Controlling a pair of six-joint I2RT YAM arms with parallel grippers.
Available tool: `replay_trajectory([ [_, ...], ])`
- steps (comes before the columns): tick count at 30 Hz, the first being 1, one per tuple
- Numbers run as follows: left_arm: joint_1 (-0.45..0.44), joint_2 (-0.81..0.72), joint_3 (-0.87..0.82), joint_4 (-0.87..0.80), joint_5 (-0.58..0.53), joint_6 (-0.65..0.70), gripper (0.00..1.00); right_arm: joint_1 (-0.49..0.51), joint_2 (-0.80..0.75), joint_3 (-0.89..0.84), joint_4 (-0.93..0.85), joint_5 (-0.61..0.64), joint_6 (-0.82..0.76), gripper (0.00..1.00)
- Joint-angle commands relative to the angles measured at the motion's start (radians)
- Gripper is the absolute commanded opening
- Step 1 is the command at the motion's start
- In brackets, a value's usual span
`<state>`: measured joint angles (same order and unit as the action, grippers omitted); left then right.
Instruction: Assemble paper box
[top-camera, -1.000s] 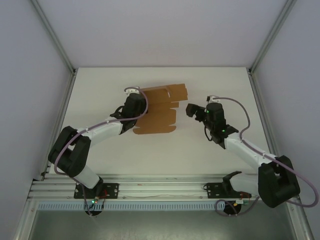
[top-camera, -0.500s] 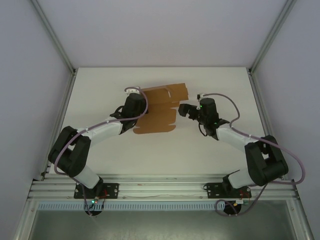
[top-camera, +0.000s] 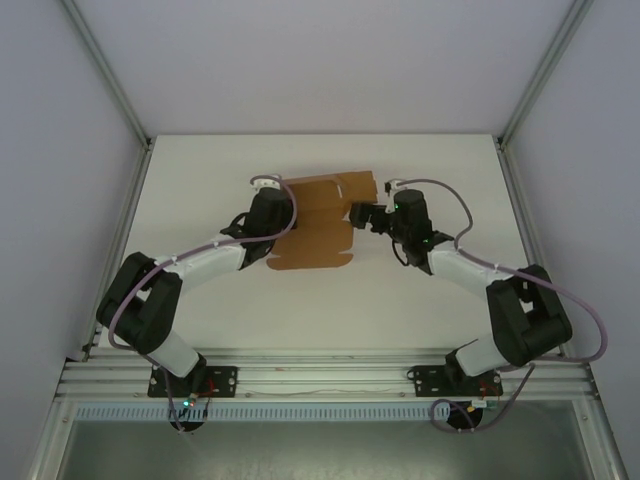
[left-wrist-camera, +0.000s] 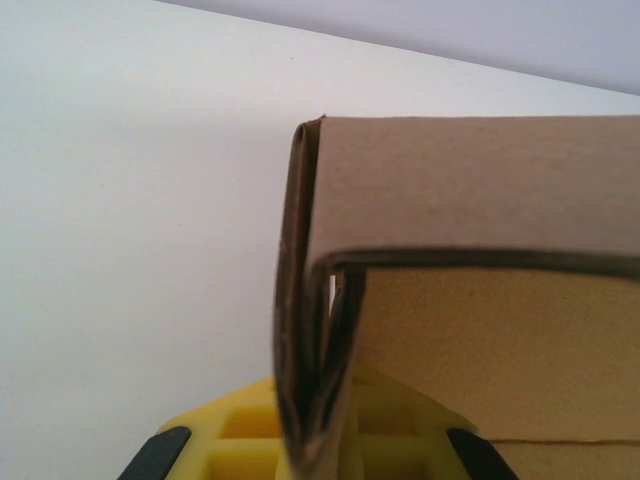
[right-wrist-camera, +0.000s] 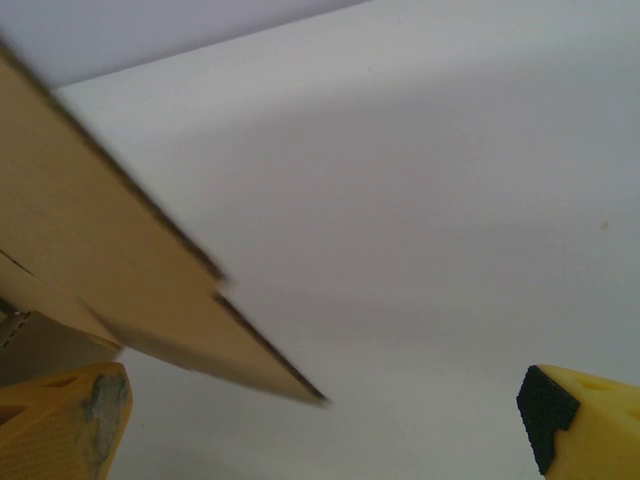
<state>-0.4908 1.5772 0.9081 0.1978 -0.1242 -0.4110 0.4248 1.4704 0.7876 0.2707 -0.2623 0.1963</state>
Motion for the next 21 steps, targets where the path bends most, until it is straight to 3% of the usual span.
replay_trajectory([
  [1, -0.023, 0.009, 0.005, 0.008, -0.001, 0.017, 0.0, 0.026, 0.03, 0.041, 0.037, 0.016, -0.04, 1.0],
  [7, -0.025, 0.019, 0.033, -0.003, 0.019, -0.056, 0.0, 0.099, 0.109, 0.076, 0.046, 0.054, -0.079, 1.0],
  [16, -0.025, 0.008, 0.024, 0.031, 0.076, -0.082, 0.0, 0.209, 0.219, 0.12, 0.027, 0.513, -0.144, 1.0],
  [18, -0.025, 0.006, 0.022, 0.021, 0.06, -0.074, 0.0, 0.209, 0.192, 0.105, 0.026, 0.522, -0.147, 1.0],
  [21, -0.022, 0.002, 0.02, -0.008, 0.038, -0.043, 0.0, 0.194, 0.102, 0.057, 0.013, 0.434, -0.209, 1.0],
])
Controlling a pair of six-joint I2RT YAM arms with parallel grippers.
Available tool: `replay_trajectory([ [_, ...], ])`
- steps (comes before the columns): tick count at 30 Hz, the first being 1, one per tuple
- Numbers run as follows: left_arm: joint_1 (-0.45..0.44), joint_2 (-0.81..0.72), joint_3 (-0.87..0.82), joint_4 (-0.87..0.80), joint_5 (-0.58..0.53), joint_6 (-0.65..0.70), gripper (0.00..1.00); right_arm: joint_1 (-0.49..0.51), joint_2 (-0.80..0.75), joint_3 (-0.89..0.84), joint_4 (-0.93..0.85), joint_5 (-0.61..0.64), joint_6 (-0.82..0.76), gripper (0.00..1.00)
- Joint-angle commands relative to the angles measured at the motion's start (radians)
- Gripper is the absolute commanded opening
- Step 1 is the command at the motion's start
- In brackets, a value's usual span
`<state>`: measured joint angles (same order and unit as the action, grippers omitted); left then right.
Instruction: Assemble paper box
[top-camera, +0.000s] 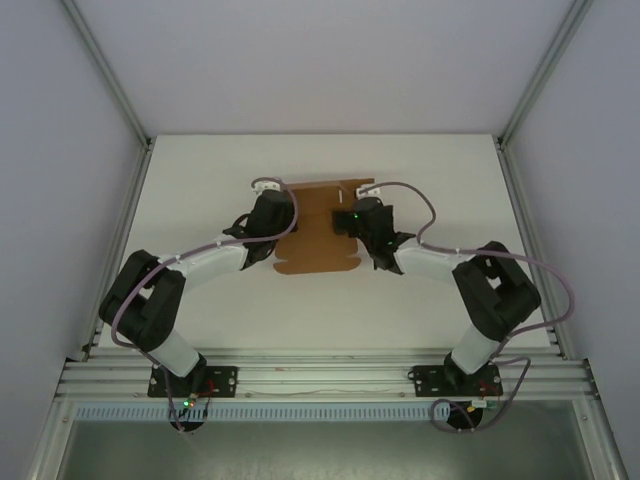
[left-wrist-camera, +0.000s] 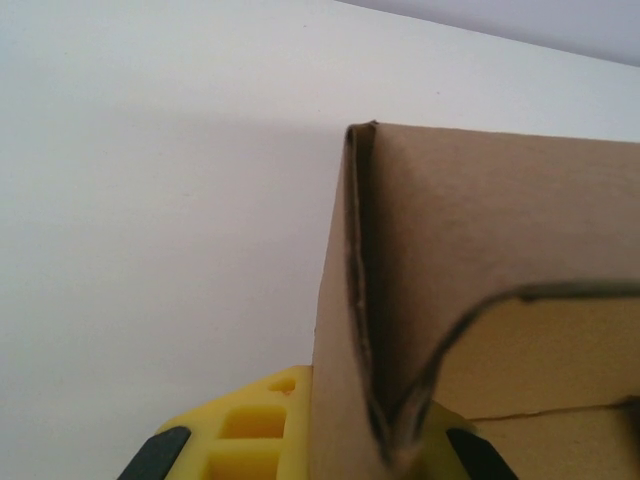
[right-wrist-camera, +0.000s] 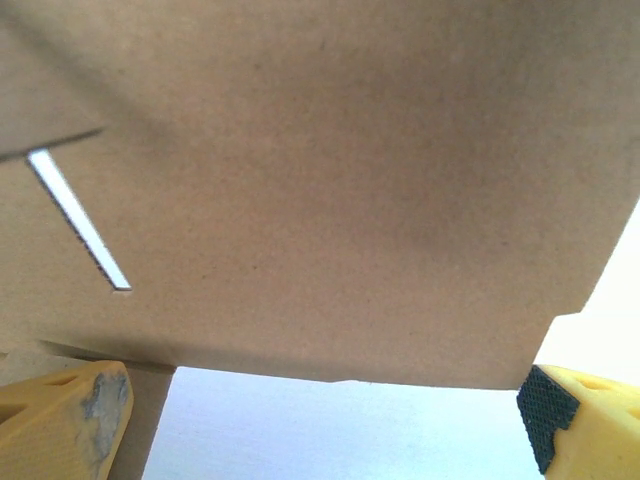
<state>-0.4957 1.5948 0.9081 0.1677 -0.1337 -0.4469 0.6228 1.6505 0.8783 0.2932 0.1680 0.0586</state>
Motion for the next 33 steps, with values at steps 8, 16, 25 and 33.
replay_trajectory([
  [8, -0.002, -0.05, -0.01, -0.003, 0.1, 0.062, 0.0, -0.254, -0.364, -0.111, -0.217, -0.582, -0.111, 1.0],
  [16, -0.003, -0.058, -0.017, 0.006, 0.207, 0.091, 0.0, -0.321, -0.314, 0.043, -0.409, -0.849, -0.254, 0.82],
  [25, -0.003, -0.061, -0.027, -0.014, 0.176, 0.106, 0.0, -0.333, -0.247, 0.132, -0.478, -0.832, -0.266, 0.23],
  [33, -0.003, -0.064, -0.021, -0.032, 0.153, 0.108, 0.0, -0.333, -0.232, 0.159, -0.575, -0.725, -0.307, 0.19],
])
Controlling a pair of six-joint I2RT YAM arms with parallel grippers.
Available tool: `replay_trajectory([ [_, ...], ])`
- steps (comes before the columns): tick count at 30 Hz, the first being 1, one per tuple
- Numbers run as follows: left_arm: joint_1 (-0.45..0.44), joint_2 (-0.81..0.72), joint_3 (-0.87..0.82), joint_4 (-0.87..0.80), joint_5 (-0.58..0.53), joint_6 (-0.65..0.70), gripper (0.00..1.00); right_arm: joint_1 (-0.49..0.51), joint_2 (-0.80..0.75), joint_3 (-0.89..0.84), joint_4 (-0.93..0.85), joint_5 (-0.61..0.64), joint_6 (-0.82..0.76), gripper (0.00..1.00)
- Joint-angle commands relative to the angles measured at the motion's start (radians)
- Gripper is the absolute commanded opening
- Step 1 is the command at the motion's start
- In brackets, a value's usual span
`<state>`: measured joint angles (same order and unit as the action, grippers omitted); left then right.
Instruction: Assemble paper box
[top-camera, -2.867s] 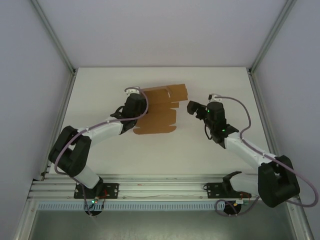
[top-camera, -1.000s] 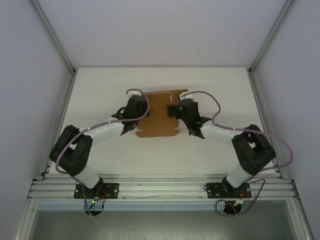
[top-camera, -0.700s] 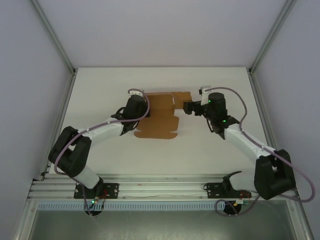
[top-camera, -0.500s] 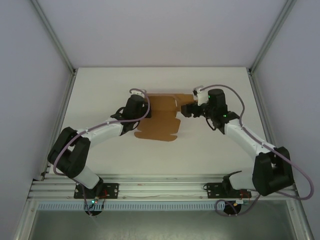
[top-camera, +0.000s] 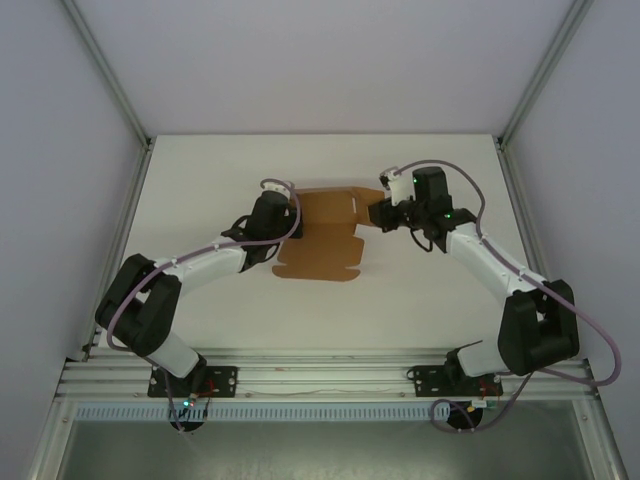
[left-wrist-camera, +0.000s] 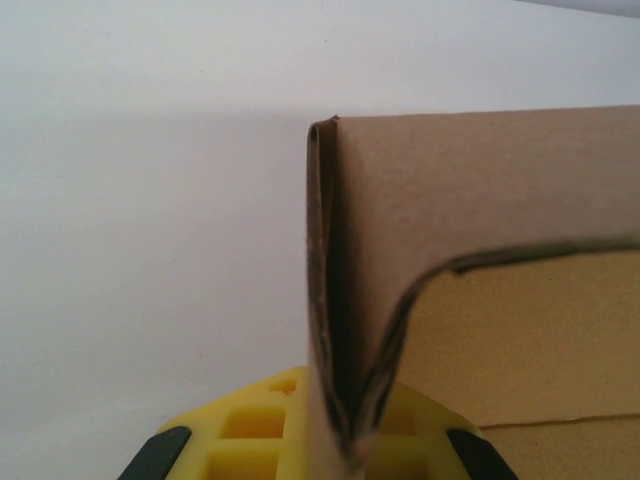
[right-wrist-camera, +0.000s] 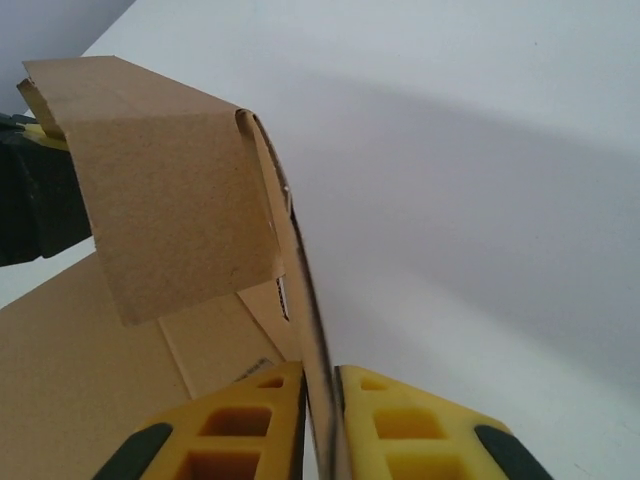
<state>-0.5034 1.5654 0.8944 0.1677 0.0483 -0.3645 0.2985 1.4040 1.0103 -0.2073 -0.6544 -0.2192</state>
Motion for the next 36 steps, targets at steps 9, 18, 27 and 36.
replay_trajectory([
  [9, 0.005, -0.043, -0.001, -0.049, -0.033, 0.034, 0.0, -0.01, -0.008, 0.018, -0.069, 0.013, -0.051, 0.14],
  [18, 0.004, -0.042, -0.003, -0.065, -0.044, 0.02, 0.0, -0.011, 0.011, 0.041, -0.135, 0.006, -0.07, 0.1],
  [27, -0.02, -0.028, 0.049, -0.108, -0.123, -0.012, 0.0, 0.042, 0.053, 0.089, -0.106, 0.344, 0.054, 0.0],
  [36, -0.073, 0.029, 0.13, -0.129, -0.197, -0.106, 0.0, 0.232, 0.266, 0.244, -0.234, 1.264, 0.475, 0.01],
])
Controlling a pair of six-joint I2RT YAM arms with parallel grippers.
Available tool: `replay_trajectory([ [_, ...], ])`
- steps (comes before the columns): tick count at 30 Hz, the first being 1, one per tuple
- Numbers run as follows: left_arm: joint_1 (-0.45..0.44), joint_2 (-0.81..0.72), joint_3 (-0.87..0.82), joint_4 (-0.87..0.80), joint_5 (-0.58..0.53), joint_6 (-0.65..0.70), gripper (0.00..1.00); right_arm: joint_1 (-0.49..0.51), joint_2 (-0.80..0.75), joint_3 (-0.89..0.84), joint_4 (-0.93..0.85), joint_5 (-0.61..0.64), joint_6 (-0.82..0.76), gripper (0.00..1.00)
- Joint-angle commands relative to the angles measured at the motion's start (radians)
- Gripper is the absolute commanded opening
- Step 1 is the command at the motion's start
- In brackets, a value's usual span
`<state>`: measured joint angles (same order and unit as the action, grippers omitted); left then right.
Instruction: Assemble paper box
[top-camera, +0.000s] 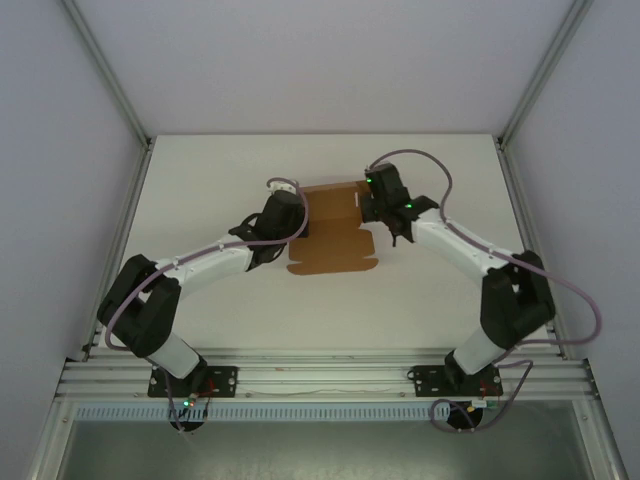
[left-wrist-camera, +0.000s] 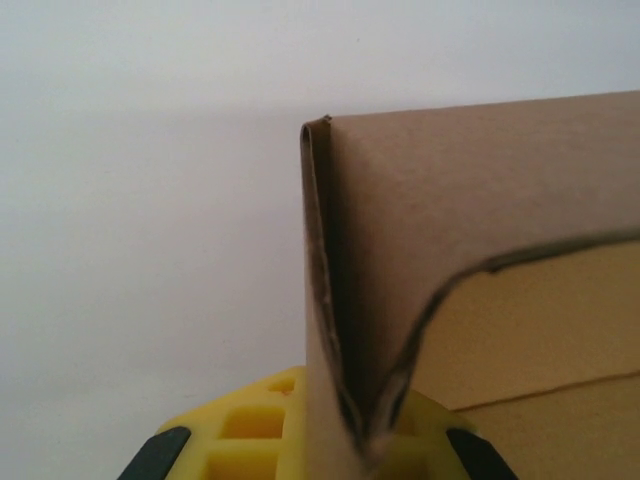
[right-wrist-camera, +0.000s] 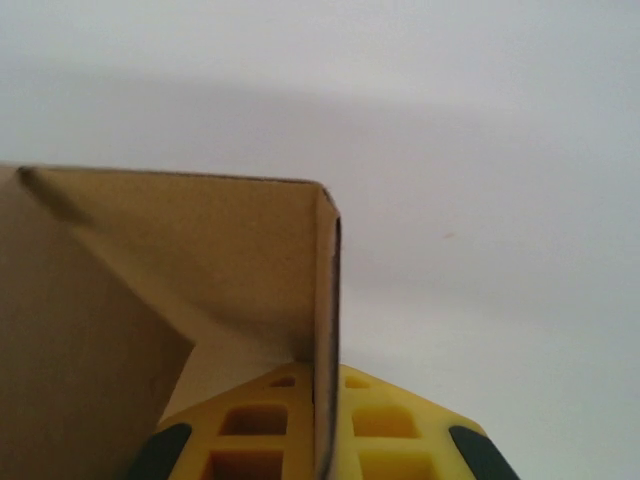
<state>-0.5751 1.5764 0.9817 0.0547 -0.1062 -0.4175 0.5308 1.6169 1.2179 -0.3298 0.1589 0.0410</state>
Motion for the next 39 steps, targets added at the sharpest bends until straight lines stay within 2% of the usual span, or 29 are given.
replay_trajectory([
  [1, -0.003, 0.026, 0.051, -0.021, -0.048, -0.063, 0.0, 0.004, 0.074, 0.043, -0.116, 0.479, 0.25, 0.01],
  [5, -0.005, 0.067, 0.094, -0.04, -0.06, -0.072, 0.0, 0.021, 0.138, 0.091, -0.114, 0.474, 0.306, 0.01],
  [8, -0.005, 0.088, 0.112, -0.037, -0.05, -0.065, 0.0, 0.037, 0.152, 0.094, -0.053, 0.433, 0.267, 0.0],
  [10, -0.005, 0.099, 0.117, -0.036, -0.047, -0.068, 0.0, 0.039, 0.14, 0.076, -0.011, 0.381, 0.238, 0.05],
  [13, -0.005, 0.11, 0.122, -0.033, -0.045, -0.069, 0.0, 0.039, 0.091, 0.007, 0.089, 0.254, 0.18, 0.07],
  [15, -0.003, 0.118, 0.124, -0.028, -0.044, -0.069, 0.0, 0.036, 0.036, -0.058, 0.162, 0.117, 0.122, 0.13],
  [18, 0.005, 0.123, 0.12, -0.018, -0.038, -0.055, 0.0, 0.02, -0.054, -0.124, 0.185, -0.021, 0.088, 0.22],
  [21, 0.025, 0.114, 0.088, 0.012, -0.012, -0.038, 0.0, -0.034, -0.173, -0.185, 0.15, -0.19, 0.073, 0.33],
  [23, 0.041, 0.095, 0.053, 0.048, 0.022, -0.024, 0.0, -0.082, -0.272, -0.235, 0.137, -0.295, 0.065, 0.55],
  [25, 0.05, 0.074, 0.015, 0.087, 0.049, 0.0, 0.0, -0.124, -0.38, -0.299, 0.149, -0.344, 0.032, 0.68],
  [28, 0.055, 0.055, -0.007, 0.103, 0.075, 0.03, 0.0, -0.22, -0.512, -0.418, 0.242, -0.391, 0.031, 0.83],
  [31, 0.055, 0.053, -0.01, 0.107, 0.098, 0.04, 0.0, -0.34, -0.563, -0.448, 0.26, -0.493, 0.076, 0.93],
  [35, 0.055, 0.05, -0.021, 0.142, 0.13, 0.044, 0.0, -0.416, -0.47, -0.389, 0.196, -0.54, 0.093, 0.91],
  [39, 0.055, 0.05, -0.023, 0.158, 0.13, 0.045, 0.0, -0.433, -0.308, -0.32, 0.197, -0.763, 0.046, 0.82],
])
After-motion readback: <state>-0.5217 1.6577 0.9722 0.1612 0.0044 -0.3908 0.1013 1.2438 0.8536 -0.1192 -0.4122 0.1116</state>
